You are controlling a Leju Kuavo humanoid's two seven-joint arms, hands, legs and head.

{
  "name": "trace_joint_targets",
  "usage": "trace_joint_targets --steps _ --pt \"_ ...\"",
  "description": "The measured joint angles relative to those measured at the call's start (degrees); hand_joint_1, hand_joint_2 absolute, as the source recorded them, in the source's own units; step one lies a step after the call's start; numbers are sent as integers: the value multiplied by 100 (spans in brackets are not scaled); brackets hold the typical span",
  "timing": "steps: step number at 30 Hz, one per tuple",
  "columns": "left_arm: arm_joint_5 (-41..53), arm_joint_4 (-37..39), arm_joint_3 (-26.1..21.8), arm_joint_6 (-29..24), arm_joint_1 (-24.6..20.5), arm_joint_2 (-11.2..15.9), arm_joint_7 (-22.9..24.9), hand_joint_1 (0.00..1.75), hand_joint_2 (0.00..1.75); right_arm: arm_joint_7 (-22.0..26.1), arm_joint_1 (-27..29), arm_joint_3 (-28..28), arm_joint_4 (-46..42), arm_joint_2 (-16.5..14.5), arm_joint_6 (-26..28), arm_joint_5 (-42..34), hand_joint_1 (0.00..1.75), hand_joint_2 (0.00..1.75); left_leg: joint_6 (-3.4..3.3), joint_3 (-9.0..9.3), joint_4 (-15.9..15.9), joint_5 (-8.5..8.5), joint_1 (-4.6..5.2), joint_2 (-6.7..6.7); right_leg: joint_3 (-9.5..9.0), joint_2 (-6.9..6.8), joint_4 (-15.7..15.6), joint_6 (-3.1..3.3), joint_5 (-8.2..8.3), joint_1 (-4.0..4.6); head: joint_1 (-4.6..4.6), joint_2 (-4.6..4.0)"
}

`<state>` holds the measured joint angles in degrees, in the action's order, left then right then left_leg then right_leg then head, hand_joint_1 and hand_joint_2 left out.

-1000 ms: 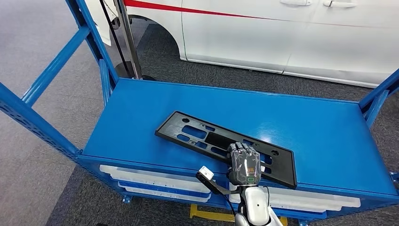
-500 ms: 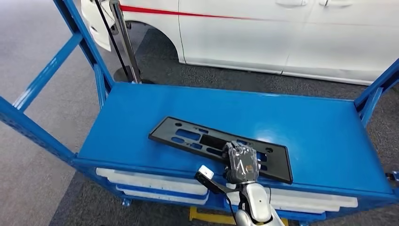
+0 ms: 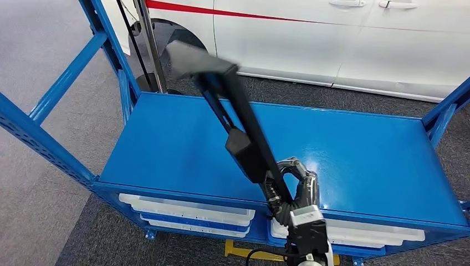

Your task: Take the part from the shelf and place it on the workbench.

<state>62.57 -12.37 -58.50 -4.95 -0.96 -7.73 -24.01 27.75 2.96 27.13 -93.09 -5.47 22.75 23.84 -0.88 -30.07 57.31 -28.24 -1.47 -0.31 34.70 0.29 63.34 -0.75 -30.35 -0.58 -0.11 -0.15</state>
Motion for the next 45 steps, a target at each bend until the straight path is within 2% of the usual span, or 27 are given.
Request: trace_joint_targets --steps 2,3,4,5,6,8,9,11,14,16,18,19,20,21,23,24,25,28,30,33,34,35,36,39,41,43,45 --pt "16 0 -50 -4 -1 -16 -5 0 0 123 118 9 -380 15 -86 -302 175 175 -27 -25 3 7 20 11 344 -2 754 -21 -388 -7 0 0" --pt "19 0 -67 -7 -1 -21 -5 0 0 161 174 12 -524 26 -110 -400 175 175 -30 -31 5 5 30 15 498 -2 1079 -26 -496 -9 0 0" --pt "20 0 -88 -10 -2 -26 -5 0 0 187 223 14 -654 37 -127 -481 175 175 -34 -32 9 1 38 14 575 -2 1233 -24 -498 -10 0 0" --pt "21 0 -110 -12 -4 -32 -5 0 0 210 263 14 -762 45 -143 -552 175 175 -35 -24 12 -7 43 10 542 -2 1158 -13 -381 -9 0 0" --pt "21 0 -132 -14 -6 -39 -7 0 0 235 296 15 -864 53 -172 -645 175 175 -33 -9 16 -19 47 4 413 -2 883 7 -184 -9 0 0" --pt "22 0 -161 -18 -10 -64 -15 0 0 308 342 15 -1052 60 -270 -901 175 175 -8 18 29 -55 60 -8 38 -2 81 65 180 11 0 0" --pt "22 0 -171 -23 -14 -76 -24 0 0 343 361 15 -1142 63 -336 -1063 175 175 13 18 38 -69 68 -12 -85 -4 -189 87 256 25 -1 0" --pt "27 0 -194 -36 -25 -96 -43 0 0 386 428 13 -1285 70 -465 -1383 175 175 62 4 42 -82 80 -13 -146 -5 -354 114 250 62 -1 0" --pt "46 0 -225 -65 -38 -108 -71 0 0 402 517 11 -1415 84 -603 -1658 175 175 144 -17 100 -160 77 -6 -163 -9 -422 183 270 20 -2 0" --pt "52 0 -247 -81 -46 -122 -82 0 0 409 533 13 -1473 87 -648 -1747 175 175 198 -223 563 -450 66 -1 -187 -27 -463 231 282 -7 -5 0" --pt "58 0 -274 -95 -46 -129 -93 0 0 391 567 10 -1492 87 -705 -1880 175 175 241 -598 1339 -787 62 0 -186 -35 -462 253 274 -1 -7 0" --pt "56 0 -288 -101 -44 -130 -103 0 0 372 594 8 -1492 87 -737 -1958 175 175 250 -733 1597 -839 61 0 -189 -36 -459 258 269 4 -7 0" --pt "48 0 -303 -105 -43 -132 -118 0 0 347 627 2 -1491 87 -757 -2028 175 175 249 -771 1637 -764 61 0 -196 -35 -456 262 263 9 -7 0" --pt "36 0 -314 -105 -44 -133 -132 0 0 323 659 -5 -1488 86 -761 -2073 175 175 238 -699 1444 -583 61 1 -209 -33 -455 262 256 14 -7 0" --pt "25 0 -333 -109 -50 -136 -148 0 0 282 715 -27 -1478 84 -745 -2093 175 175 183 -360 674 -145 72 2 -244 -29 -453 251 235 24 -6 0" --pt "33 0 -340 -113 -55 -138 -150 0 0 266 734 -40 -1469 83 -735 -2079 175 175 151 -210 341 -27 86 2 -249 -26 -447 236 226 35 -6 0" --pt "43 0 -346 -116 -60 -139 -150 0 0 252 753 -55 -1456 81 -725 -2060 175 175 121 -120 133 24 101 1 -243 -26 -441 215 225 42 -6 0" --pt "61 0 -375 -116 -58 -145 -146 0 0 219 814 -99 -1423 79 -707 -2000 175 175 50 -88 -1 32 107 -1 -216 -29 -432 139 229 49 -7 0" --pt "63 0 -409 -107 -55 -152 -143 0 0 200 836 -114 -1418 79 -704 -1956 175 175 -20 -71 -56 71 75 11 -150 -27 -257 92 90 48 -6 0" --pt "66 0 -444 -97 -60 -158 -132 0 0 180 872 -141 -1402 80 -698 -1920 175 175 -75 -68 -74 85 66 27 290 -25 714 28 -429 14 -3 0" --pt "67 0 -450 -95 -59 -158 -125 0 0 176 900 -149 -1392 81 -694 -1910 175 175 -76 -68 -69 81 68 28 435 -26 1015 10 -528 -2 -2 0" --pt "67 0 -453 -92 -58 -158 -116 0 0 174 931 -154 -1384 83 -686 -1895 175 175 -74 -67 -64 77 68 26 499 -27 1140 -4 -517 -18 -2 0" --pt "66 0 -457 -87 -58 -160 -109 0 0 176 961 -155 -1378 85 -671 -1881 175 175 -67 -63 -55 69 66 20 455 -28 1042 -14 -392 -35 -2 0" --pt "65 0 -467 -75 -58 -174 -103 0 0 188 1002 -156 -1373 89 -626 -1857 175 175 -6 -64 20 19 65 -2 -42 -25 8 -8 119 -59 -2 0" --pt "63 0 -475 -73 -58 -177 -98 0 0 194 1020 -157 -1368 90 -611 -1854 175 175 55 -97 76 4 79 -6 -166 -13 -301 25 185 -35 -6 0" --pt "61 0 -483 -73 -60 -178 -86 0 0 197 1039 -158 -1366 90 -601 -1852 175 175 112 -113 86 10 75 -5 -140 -2 -308 81 205 -20 -9 0" --pt "60 0 -487 -70 -63 -184 -72 0 0 199 1043 -158 -1366 90 -598 -1852 175 175 169 -160 217 -133 56 2 -134 -14 -344 164 242 -28 -8 0"
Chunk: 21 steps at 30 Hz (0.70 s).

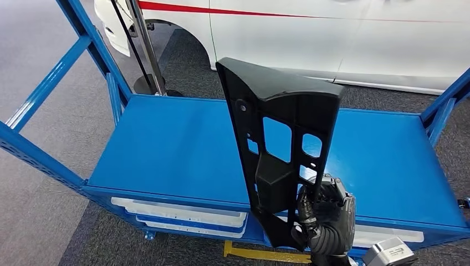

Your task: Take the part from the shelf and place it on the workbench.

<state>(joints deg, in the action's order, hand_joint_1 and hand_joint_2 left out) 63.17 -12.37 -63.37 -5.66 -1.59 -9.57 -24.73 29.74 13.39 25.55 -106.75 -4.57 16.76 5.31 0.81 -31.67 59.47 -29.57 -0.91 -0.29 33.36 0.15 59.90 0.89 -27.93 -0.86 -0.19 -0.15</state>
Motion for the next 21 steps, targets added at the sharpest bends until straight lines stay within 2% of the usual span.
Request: trace_joint_targets --steps 1,3,4,5,6,7,9,10,11,14,15,16,17,19,20,21 --pt "0 0 -1 1 -2 -3 6 0 0 1 0 0 0 0 0 0 175 175 25 -79 208 -166 -6 3 12 -11 -19 43 22 -6 -1 0" --pt "1 0 -2 2 -2 -3 18 0 0 2 4 0 0 0 0 -5 175 175 55 -345 894 -587 -11 8 62 -28 -14 99 56 13 -1 0" --pt "2 0 -2 2 -1 -1 27 0 0 6 8 0 0 1 0 -16 175 175 61 -466 1225 -738 -12 8 97 -34 -5 115 71 28 -1 0" --pt "4 0 -3 2 1 0 38 0 0 16 13 0 0 1 0 -32 175 175 57 -515 1409 -793 -12 8 130 -38 9 124 85 41 -1 0" --pt "6 0 -4 2 3 0 51 0 0 32 17 0 -1 1 0 -51 175 175 43 -454 1374 -737 -10 8 158 -39 25 128 98 54 -1 0" --pt "9 0 -5 2 3 0 61 0 0 51 20 0 -4 1 -1 -73 175 175 16 -274 1102 -584 -5 8 179 -38 39 127 110 66 -1 0" --pt "16 0 -7 2 -8 4 76 0 0 85 24 0 -19 1 -2 -105 175 175 -68 211 266 -275 27 11 197 -38 53 108 138 91 0 0" --pt "21 0 -8 1 -16 5 79 0 0 96 25 0 -26 1 -4 -116 175 175 -104 372 -39 -186 49 13 201 -40 54 86 158 96 0 0" --pt "25 0 -9 1 -21 7 83 0 0 103 26 0 -30 1 -5 -121 175 175 -128 443 -198 -154 69 14 206 -43 52 56 181 94 1 0" --pt "38 0 -28 -1 -15 5 86 0 0 109 31 0 -32 1 -7 -125 175 175 -171 426 -293 -44 77 25 212 -42 26 -59 243 70 2 0" --pt "43 0 -40 -1 -16 4 86 0 0 112 34 0 -37 2 -7 -127 175 175 -199 416 -336 18 61 38 234 -37 69 -95 175 68 3 0" --pt "45 0 -54 -1 -19 2 86 0 0 117 35 0 -42 3 -7 -133 175 175 -230 391 -377 83 42 53 288 -29 213 -125 16 66 3 0" --pt "48 0 -69 -1 -23 0 87 0 0 127 40 0 -46 5 -7 -143 175 175 -252 354 -392 135 27 71 375 -23 468 -150 -221 56 4 0" --pt "56 0 -93 -1 -25 1 91 0 0 169 59 0 -52 9 -8 -173 175 175 -277 234 -369 203 29 86 582 -17 1163 -206 -683 27 4 0" --pt "62 0 -101 -1 -24 1 95 0 0 198 71 0 -57 11 -9 -188 175 175 -272 173 -343 228 27 93 619 -19 1400 -234 -777 7 4 0" --pt "68 0 -104 -1 -24 1 99 0 0 230 82 0 -63 14 -9 -201 175 175 -264 114 -309 245 23 97 564 -20 1454 -259 -762 -14 4 0"
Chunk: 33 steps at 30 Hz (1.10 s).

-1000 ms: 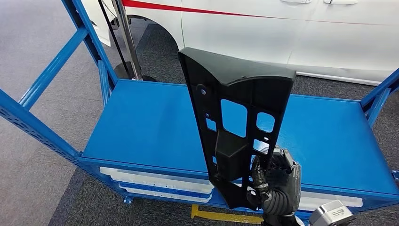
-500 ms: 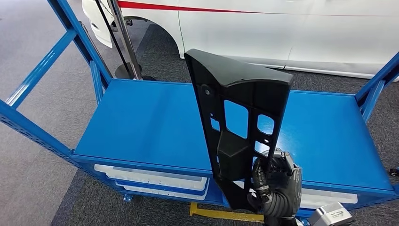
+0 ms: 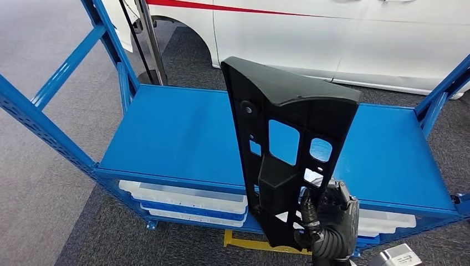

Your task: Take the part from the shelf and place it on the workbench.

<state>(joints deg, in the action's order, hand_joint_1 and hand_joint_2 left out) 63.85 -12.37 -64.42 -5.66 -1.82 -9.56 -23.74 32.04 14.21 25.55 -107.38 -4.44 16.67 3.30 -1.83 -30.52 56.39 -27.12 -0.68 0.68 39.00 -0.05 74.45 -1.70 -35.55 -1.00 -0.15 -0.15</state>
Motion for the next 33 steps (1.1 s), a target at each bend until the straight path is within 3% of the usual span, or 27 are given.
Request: trace_joint_targets --steps 1,3,5,8,9,11,13,14,15,16,18,20,21,23,24,25,28,29,30,31,33 --pt "8 0 -1 0 -1 -1 6 0 0 31 8 0 -12 2 -3 -11 175 175 10 -54 43 11 -8 0 -175 -2 -189 -20 119 -23 0 0" --pt "29 0 -2 1 -5 -4 15 0 0 82 17 0 -49 3 -16 -29 175 175 47 -153 147 15 -19 -4 -677 -1 -931 -33 362 -54 0 0" --pt "50 0 -2 2 -7 -7 21 0 0 120 45 -1 -100 6 -28 -43 175 175 117 -221 227 29 -14 -16 -925 14 -1383 26 456 -33 -1 0" --pt "81 0 -2 -1 -7 -5 22 0 0 161 93 -3 -166 14 -28 -51 175 175 236 -276 257 83 -14 -27 -858 23 -1427 169 510 -10 -3 0" --pt "94 0 -2 -1 -5 -5 22 0 0 172 103 -3 -189 15 -24 -49 175 175 266 -310 299 28 -24 -29 -827 17 -1435 229 547 -16 -4 0" --pt "110 0 -2 0 -4 -7 24 0 0 189 133 -6 -245 14 -14 -38 175 175 311 -451 658 -328 -44 -32 -737 1 -1459 339 637 -25 -5 0" --pt "116 0 -2 2 -6 -6 28 0 0 195 176 -11 -284 13 -2 -27 175 175 347 -671 1376 -816 -49 -33 -609 -8 -1448 386 726 3 -6 0" --pt "117 0 -2 2 -5 -3 30 0 0 196 200 -16 -292 13 4 -25 175 175 354 -734 1680 -948 -49 -33 -540 -12 -1438 392 770 19 -7 0" --pt "119 0 -2 3 -5 -2 33 0 0 197 220 -20 -295 13 8 -24 175 175 349 -714 1806 -950 -48 -34 -474 -14 -1426 394 810 34 -7 0" --pt "122 0 -2 5 -5 -1 34 0 0 198 238 -25 -296 13 11 -24 175 175 330 -584 1709 -837 -46 -34 -415 -14 -1414 393 847 47 -7 0" --pt "126 -1 -2 10 -14 3 37 0 0 212 280 -35 -298 13 13 -30 175 175 244 -50 972 -542 -22 -38 -328 -12 -1400 383 920 69 -7 0" --pt "130 -1 -2 13 -30 11 37 0 0 241 327 -51 -299 13 4 -52 175 175 165 431 209 -446 21 -43 -291 -15 -1404 337 996 79 -5 0" --pt "131 -1 -2 13 -36 15 37 0 0 257 349 -62 -299 13 -4 -68 175 175 142 526 27 -458 44 -45 -287 -20 -1416 302 1036 70 -5 0" --pt "132 0 -2 13 -39 13 37 0 0 278 385 -86 -299 13 -16 -97 175 175 115 513 -77 -382 51 -44 -285 -25 -1455 224 1116 56 -5 0" --pt "132 0 -3 13 -41 9 37 0 0 284 405 -100 -299 13 -21 -109 175 175 92 491 -124 -318 39 -33 -270 -21 -1447 190 1097 54 -4 0" --pt "132 0 -4 14 -43 6 37 0 0 288 423 -114 -299 14 -28 -121 175 175 59 455 -168 -243 21 -19 -235 -14 -1368 164 976 56 -3 0" --pt "136 0 -18 14 -46 1 37 0 0 293 475 -174 -299 15 -85 -167 175 175 -1 271 -189 -74 8 16 -13 1 -561 107 214 38 -2 0" --pt "137 0 -27 14 -44 0 37 0 0 293 494 -199 -297 15 -108 -187 175 175 3 199 -165 -34 9 21 41 0 -240 89 64 28 -2 0" --pt "134 0 -37 14 -43 -1 38 0 0 293 515 -225 -295 15 -128 -204 175 175 11 124 -131 3 8 24 39 -1 -35 73 47 17 -2 0" --pt "132 0 -48 15 -43 -3 40 0 0 293 534 -247 -292 15 -142 -220 175 175 24 49 -88 33 5 25 -46 -2 -5 60 147 5 -2 0" --pt "127 0 -74 17 -43 -9 51 0 0 294 560 -280 -289 15 -156 -239 175 175 55 -90 24 63 -4 22 -500 -3 -567 51 429 -23 -2 0"
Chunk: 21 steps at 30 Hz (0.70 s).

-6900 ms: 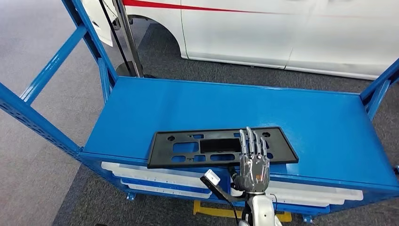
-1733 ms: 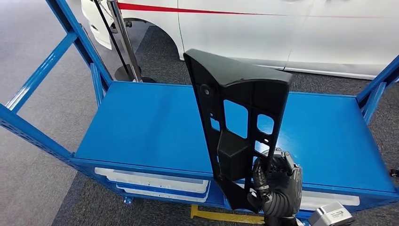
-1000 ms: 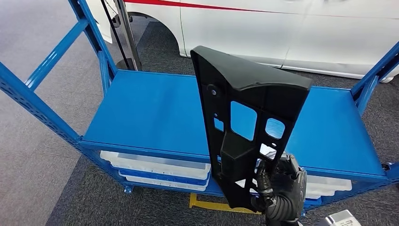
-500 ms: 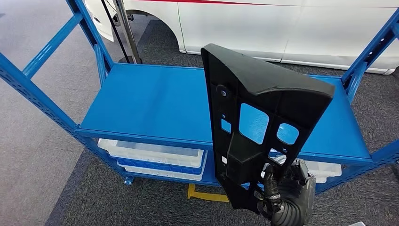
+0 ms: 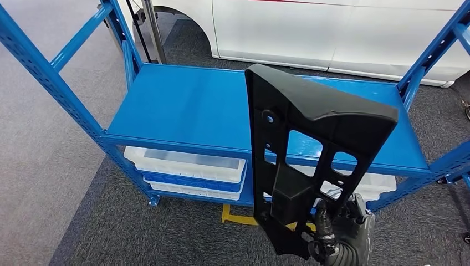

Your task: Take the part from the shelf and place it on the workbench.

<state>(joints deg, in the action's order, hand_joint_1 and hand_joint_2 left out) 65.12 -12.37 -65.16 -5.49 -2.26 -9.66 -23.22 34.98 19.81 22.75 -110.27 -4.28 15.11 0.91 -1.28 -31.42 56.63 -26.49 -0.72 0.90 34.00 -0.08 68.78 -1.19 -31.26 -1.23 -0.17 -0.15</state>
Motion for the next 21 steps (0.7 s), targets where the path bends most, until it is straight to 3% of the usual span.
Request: trace_joint_targets --steps 2,3,6,7,9,11,12,13,14,16,18,21 --pt "-4 0 -33 1 -3 -6 10 0 0 3 16 -25 0 0 -12 -5 175 175 47 -117 129 13 10 -8 -441 8 -694 24 33 12 -1 0" --pt "-5 0 -47 1 -3 -7 12 0 0 5 23 -36 0 -1 -18 -5 175 175 78 -158 173 27 17 -12 -530 13 -874 46 -13 26 -2 0" --pt "-7 0 -66 1 6 -6 16 0 0 8 45 -64 0 -4 -28 -6 175 175 191 -230 223 54 10 -25 -470 10 -927 188 26 40 -4 0" --pt "-7 0 -67 1 10 -6 17 0 0 9 47 -70 0 -9 -30 -6 175 175 222 -276 305 -47 1 -29 -430 2 -937 256 71 35 -4 0" --pt "-7 0 -67 2 13 -12 20 0 0 10 50 -81 0 -19 -31 -6 175 175 269 -453 777 -493 -14 -36 -325 -16 -948 356 169 32 -4 0" --pt "-7 0 -67 3 13 -18 21 0 0 10 54 -96 1 -24 -31 -6 175 175 295 -647 1479 -918 -18 -38 -196 -22 -936 386 261 55 -4 0" --pt "-7 0 -68 3 14 -18 21 0 0 10 56 -103 1 -24 -31 -6 175 175 294 -665 1700 -970 -17 -38 -129 -23 -925 388 303 69 -4 0" --pt "-7 0 -68 3 14 -17 21 0 0 10 57 -112 2 -24 -31 -6 175 175 278 -591 1729 -903 -13 -40 -64 -23 -911 388 343 83 -4 0" --pt "-7 0 -69 3 13 -16 21 0 0 10 58 -119 2 -24 -31 -6 175 175 248 -414 1545 -751 -6 -42 -6 -22 -896 385 378 97 -4 0" --pt "-6 0 -69 3 3 -10 21 0 0 10 59 -129 2 -24 -31 -6 175 175 136 142 740 -491 33 -51 75 -19 -869 371 444 118 -3 0" --pt "-6 -1 -69 2 -9 -2 20 0 0 11 59 -132 2 -24 -32 -6 175 175 47 541 83 -462 82 -61 110 -23 -868 322 514 110 -2 0" --pt "-8 -2 -69 3 -10 5 24 0 0 21 64 -135 2 -26 -32 -2 175 175 -9 572 -136 -382 105 -55 126 -30 -902 212 613 81 -3 0"
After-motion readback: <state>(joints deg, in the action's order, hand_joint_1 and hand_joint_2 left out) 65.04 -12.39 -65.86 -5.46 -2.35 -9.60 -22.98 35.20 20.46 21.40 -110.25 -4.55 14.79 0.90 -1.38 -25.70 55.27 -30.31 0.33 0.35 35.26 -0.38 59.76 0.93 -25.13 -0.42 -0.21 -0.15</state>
